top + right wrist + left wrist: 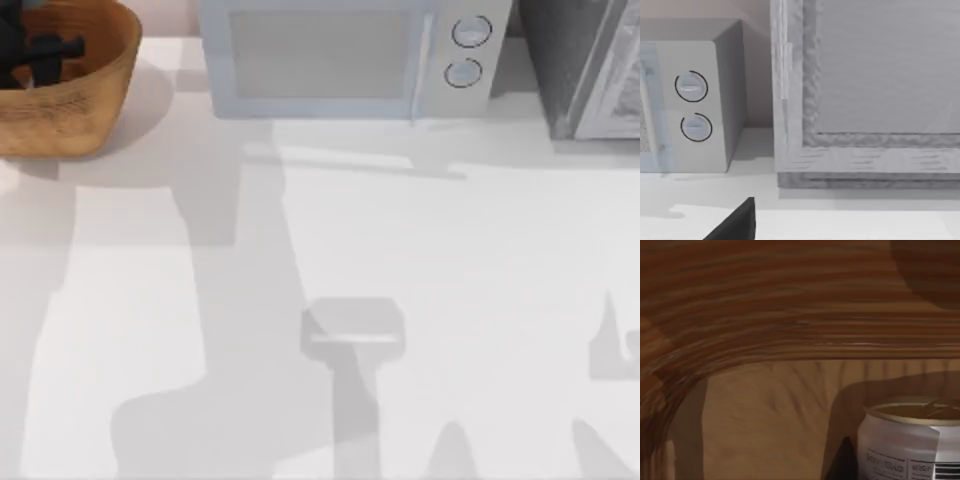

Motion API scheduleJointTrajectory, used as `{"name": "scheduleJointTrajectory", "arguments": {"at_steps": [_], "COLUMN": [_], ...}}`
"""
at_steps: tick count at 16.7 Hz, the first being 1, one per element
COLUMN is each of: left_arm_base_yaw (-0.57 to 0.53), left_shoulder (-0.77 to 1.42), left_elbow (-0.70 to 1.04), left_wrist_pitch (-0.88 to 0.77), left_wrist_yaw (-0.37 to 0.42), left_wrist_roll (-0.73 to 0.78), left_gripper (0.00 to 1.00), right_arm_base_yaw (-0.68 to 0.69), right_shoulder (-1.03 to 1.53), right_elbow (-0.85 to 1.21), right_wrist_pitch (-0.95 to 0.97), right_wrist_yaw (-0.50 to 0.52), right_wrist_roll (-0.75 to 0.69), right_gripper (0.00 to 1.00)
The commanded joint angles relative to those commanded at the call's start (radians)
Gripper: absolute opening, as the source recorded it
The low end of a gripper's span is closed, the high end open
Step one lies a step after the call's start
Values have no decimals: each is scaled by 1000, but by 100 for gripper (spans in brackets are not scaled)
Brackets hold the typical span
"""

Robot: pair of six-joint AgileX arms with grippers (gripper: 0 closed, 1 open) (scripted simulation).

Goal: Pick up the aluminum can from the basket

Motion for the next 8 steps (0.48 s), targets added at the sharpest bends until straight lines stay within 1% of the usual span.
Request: {"name": "scheduleJointTrajectory", "arguments": {"at_steps": [5, 8], "left_arm_base_yaw": [2, 6], "left_shoulder": [-32, -82], "left_elbow": [10, -48], "left_wrist_pitch": [-1, 14], "left_wrist_yaw": [1, -12], "left_wrist_roll": [1, -10], "left_gripper": [0, 0], "right_arm_base_yaw": [0, 0], "right_shoulder": [0, 0], "right_elbow": [0, 0], "right_wrist_pitch": [0, 0], "right_wrist_yaw": [0, 0], "right_wrist_roll": [0, 0], "right_gripper": [100, 100]}}
